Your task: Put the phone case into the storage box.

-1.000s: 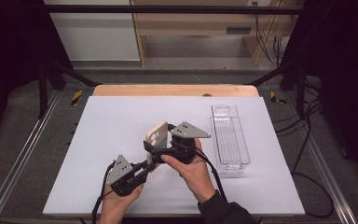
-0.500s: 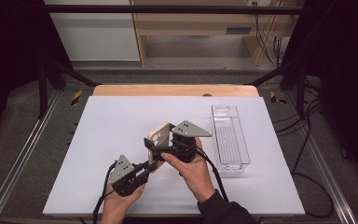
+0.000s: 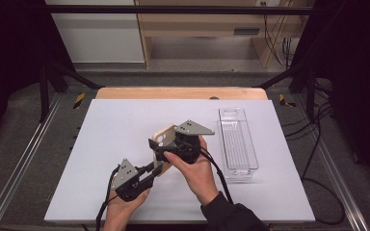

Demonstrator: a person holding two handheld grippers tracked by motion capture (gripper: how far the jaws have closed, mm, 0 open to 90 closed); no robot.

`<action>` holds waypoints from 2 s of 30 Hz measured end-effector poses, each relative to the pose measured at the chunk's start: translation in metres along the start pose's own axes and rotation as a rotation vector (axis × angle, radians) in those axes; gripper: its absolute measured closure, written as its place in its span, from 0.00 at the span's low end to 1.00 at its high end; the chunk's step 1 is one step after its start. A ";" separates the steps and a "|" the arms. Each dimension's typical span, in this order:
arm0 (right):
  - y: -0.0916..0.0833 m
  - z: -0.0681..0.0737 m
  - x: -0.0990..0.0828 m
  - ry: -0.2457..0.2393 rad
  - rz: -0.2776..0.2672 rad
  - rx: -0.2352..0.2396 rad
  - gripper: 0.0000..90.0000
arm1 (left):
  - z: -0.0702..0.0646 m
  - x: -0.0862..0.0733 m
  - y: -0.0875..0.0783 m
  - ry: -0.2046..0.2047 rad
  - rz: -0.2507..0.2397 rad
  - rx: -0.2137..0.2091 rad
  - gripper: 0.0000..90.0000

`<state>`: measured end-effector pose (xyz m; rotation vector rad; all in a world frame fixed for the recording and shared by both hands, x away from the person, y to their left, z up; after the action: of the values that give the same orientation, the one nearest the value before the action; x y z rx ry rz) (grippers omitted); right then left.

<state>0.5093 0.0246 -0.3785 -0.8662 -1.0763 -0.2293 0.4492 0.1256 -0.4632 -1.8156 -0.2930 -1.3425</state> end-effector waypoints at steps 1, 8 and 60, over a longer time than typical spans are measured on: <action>0.000 -0.003 0.001 0.002 0.001 -0.004 0.13 | 0.001 0.001 0.000 0.007 -0.002 0.006 0.66; 0.001 -0.024 0.014 0.036 0.006 -0.051 0.13 | 0.008 0.003 -0.004 0.003 -0.014 0.034 0.34; -0.090 -0.161 0.073 0.171 -0.062 -0.348 0.13 | 0.078 -0.025 -0.044 -0.074 -0.047 0.232 0.03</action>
<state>0.6031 -0.1329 -0.3026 -1.1025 -0.9174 -0.5450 0.4646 0.2168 -0.4697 -1.6743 -0.5125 -1.2201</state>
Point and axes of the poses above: each handheld gripper's, and its own axes: y roughly forward along the jaws, x roughly out of its top, z roughly to its left, the point moved 7 cm from there along y, roughly forward along the jaws, and after that the axes turned 14 degrees about z, right-handed, at the moved point
